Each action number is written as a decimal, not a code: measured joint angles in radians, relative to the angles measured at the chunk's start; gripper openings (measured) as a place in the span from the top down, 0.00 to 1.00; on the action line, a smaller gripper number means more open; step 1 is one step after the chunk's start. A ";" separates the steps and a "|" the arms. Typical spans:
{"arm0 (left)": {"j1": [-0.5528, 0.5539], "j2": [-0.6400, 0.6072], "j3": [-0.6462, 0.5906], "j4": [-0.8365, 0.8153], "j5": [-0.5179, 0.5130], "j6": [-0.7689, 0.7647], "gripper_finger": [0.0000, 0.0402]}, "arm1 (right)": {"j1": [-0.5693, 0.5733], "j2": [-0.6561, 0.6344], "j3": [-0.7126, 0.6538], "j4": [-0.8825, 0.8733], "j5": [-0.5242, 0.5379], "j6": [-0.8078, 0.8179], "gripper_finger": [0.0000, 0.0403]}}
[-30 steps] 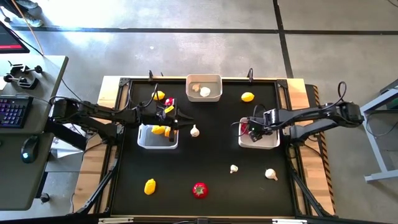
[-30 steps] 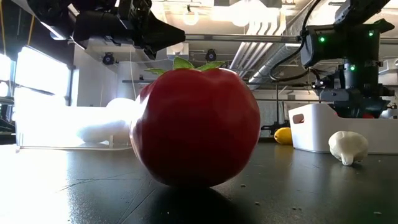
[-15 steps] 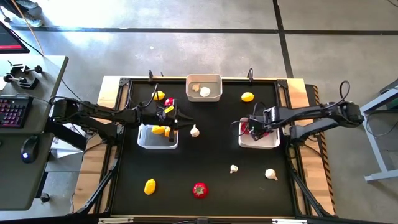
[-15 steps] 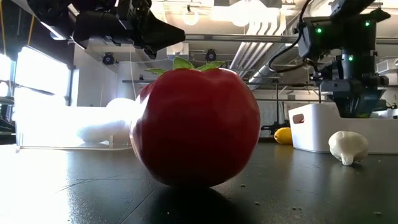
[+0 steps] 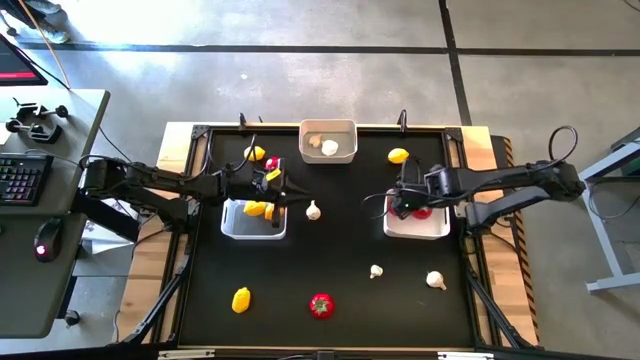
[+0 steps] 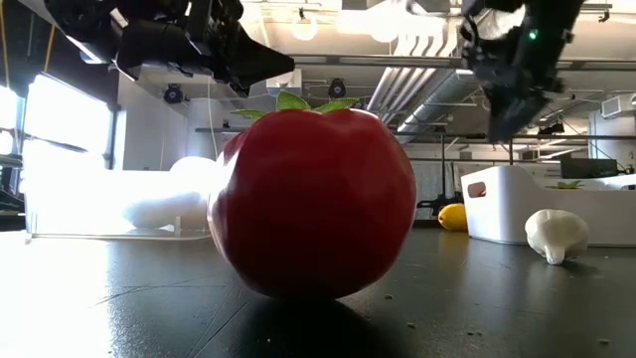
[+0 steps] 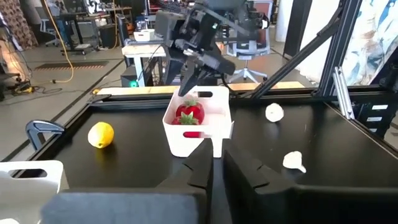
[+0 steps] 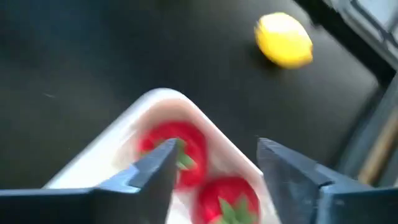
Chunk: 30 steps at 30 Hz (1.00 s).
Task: Sort produce into baskets
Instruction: Put the yellow lemon into the transparent bin
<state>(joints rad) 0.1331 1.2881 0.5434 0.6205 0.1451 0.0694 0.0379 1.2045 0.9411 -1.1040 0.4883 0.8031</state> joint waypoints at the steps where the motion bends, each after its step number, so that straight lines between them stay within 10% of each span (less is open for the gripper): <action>1: 0.002 0.000 0.000 -0.001 0.001 0.005 0.98 | 0.007 0.000 0.001 0.044 0.005 -0.028 0.53; 11: 0.007 -0.036 0.000 -0.194 0.008 0.040 1.00 | 0.036 0.001 -0.141 0.663 -0.097 -0.378 0.98; 30: -0.023 -0.227 0.002 -0.689 -0.051 -0.071 1.00 | -0.030 0.195 -0.176 0.984 -0.135 -0.549 0.59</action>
<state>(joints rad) 0.1096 1.0611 0.5454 -0.0689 0.0945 -0.0015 0.0075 1.3993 0.7655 -0.1205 0.3528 0.2543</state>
